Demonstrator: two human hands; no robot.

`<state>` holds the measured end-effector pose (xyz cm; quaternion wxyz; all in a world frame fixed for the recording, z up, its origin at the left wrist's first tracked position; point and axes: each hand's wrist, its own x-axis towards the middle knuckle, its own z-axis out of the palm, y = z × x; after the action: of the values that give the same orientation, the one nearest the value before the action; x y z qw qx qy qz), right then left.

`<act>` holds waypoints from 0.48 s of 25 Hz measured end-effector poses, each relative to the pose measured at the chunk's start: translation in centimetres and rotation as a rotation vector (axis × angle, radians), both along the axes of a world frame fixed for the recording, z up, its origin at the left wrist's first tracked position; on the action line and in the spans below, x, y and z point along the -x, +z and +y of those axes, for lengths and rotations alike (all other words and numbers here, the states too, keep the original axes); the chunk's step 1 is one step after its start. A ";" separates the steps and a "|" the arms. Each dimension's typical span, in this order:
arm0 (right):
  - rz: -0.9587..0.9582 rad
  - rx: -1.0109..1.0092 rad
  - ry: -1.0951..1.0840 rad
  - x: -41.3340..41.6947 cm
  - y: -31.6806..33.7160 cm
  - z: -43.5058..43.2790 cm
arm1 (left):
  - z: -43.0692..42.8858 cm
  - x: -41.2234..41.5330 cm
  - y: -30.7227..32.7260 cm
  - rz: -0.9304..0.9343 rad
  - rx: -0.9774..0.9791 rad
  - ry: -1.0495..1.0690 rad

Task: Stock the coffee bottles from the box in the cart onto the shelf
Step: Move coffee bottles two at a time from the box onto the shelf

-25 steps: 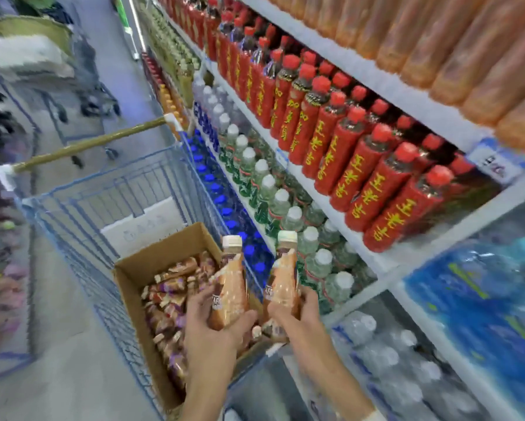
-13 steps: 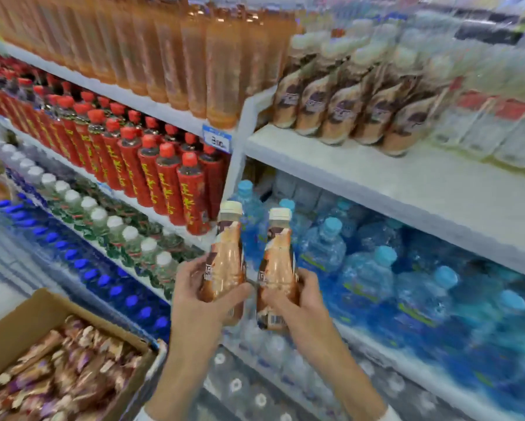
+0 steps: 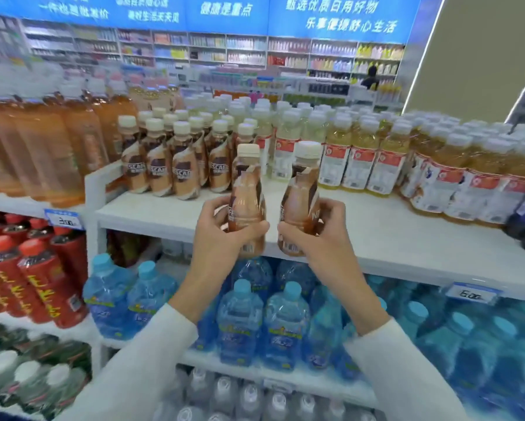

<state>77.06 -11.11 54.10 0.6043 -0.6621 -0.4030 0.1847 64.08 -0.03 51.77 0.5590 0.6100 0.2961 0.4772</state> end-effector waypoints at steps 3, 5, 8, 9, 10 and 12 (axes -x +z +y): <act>-0.057 0.023 -0.029 -2.4 0.6 2.0 | 3.0 -2.8 0.8 0.063 -0.084 -0.020; -0.058 0.042 -0.034 -3.3 0.3 3.0 | 4.1 -3.9 0.8 0.115 -0.125 -0.040; -0.038 0.064 -0.042 -3.9 -0.6 3.7 | 4.7 -4.6 0.4 0.145 -0.154 -0.048; -0.033 0.067 -0.044 -4.0 -0.9 3.8 | 4.9 -4.7 0.1 0.160 -0.161 -0.038; -0.033 0.070 -0.049 -4.2 -1.2 3.9 | 5.0 -4.7 -0.1 0.171 -0.173 -0.032; -0.032 0.084 -0.051 -4.5 -1.6 4.1 | 5.3 -4.7 -0.7 0.179 -0.189 -0.029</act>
<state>81.51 -7.04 52.45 0.5741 -0.6998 -0.3873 0.1752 68.82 5.23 51.12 0.4775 0.7042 0.2895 0.4385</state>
